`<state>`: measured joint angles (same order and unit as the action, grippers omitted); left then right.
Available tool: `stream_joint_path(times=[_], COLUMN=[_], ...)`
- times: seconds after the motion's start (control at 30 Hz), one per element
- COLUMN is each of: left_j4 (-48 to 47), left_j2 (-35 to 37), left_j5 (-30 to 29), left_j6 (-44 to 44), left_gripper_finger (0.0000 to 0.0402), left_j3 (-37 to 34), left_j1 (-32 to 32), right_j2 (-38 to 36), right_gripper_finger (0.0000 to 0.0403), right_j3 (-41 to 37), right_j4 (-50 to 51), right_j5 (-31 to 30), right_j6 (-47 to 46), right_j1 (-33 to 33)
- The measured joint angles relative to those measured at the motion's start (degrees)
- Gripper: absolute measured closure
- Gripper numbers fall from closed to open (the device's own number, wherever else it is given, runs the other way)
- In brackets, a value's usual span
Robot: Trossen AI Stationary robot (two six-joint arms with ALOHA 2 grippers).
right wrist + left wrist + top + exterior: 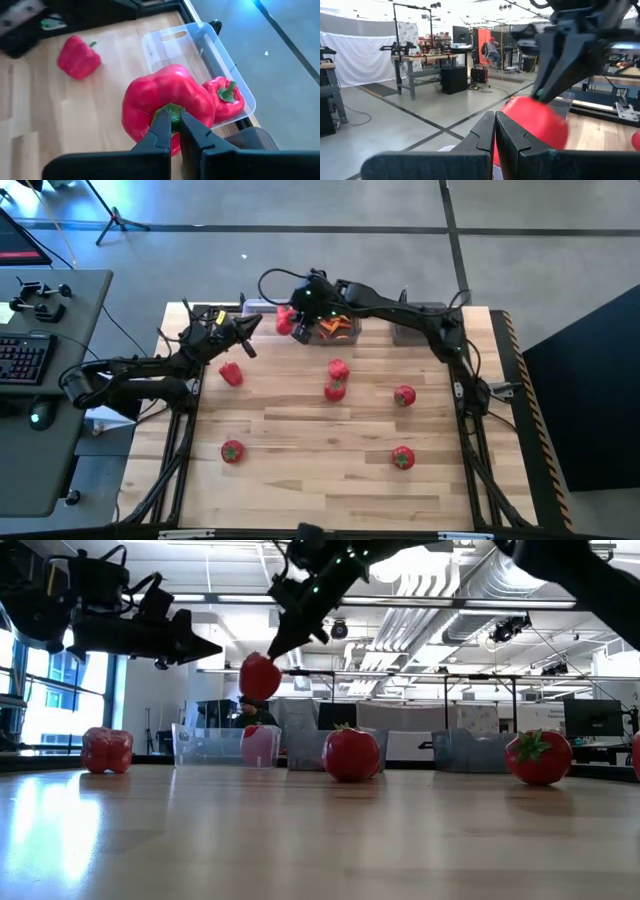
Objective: Sort produce into baskets
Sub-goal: Put the red bell pepper into the transparent bin
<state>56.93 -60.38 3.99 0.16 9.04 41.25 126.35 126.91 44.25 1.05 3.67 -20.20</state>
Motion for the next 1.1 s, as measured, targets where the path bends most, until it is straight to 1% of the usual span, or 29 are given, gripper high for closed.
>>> stream_joint_path(times=[0.23,0.4,0.73,0.9,1.1], left_j4=[-0.57,-0.57,-0.59,-0.59,-0.60], left_j2=[0.00,-0.02,-0.02,-0.02,-0.02], left_j5=[0.04,0.11,0.11,0.11,0.11], left_j6=[0.06,0.07,0.05,0.05,0.05], left_gripper_finger=[0.0401,0.0401,0.0401,0.0401,0.0401], left_j3=[0.00,0.00,0.00,0.00,0.00], left_j1=[0.00,-0.02,-0.02,-0.02,-0.02], right_j2=[6.26,8.46,9.42,9.69,10.70], right_gripper_finger=[0.0402,0.0402,0.0402,0.0391,0.0388], right_j3=[5.06,5.53,5.53,5.47,5.38], right_j4=[-0.47,-2.01,-2.46,-2.37,-1.54], right_j5=[1.96,2.60,2.97,3.71,3.76], right_j6=[-0.16,-0.19,-0.19,-0.43,-0.43], right_j1=[-1.88,-2.81,-4.18,-4.20,-4.20])
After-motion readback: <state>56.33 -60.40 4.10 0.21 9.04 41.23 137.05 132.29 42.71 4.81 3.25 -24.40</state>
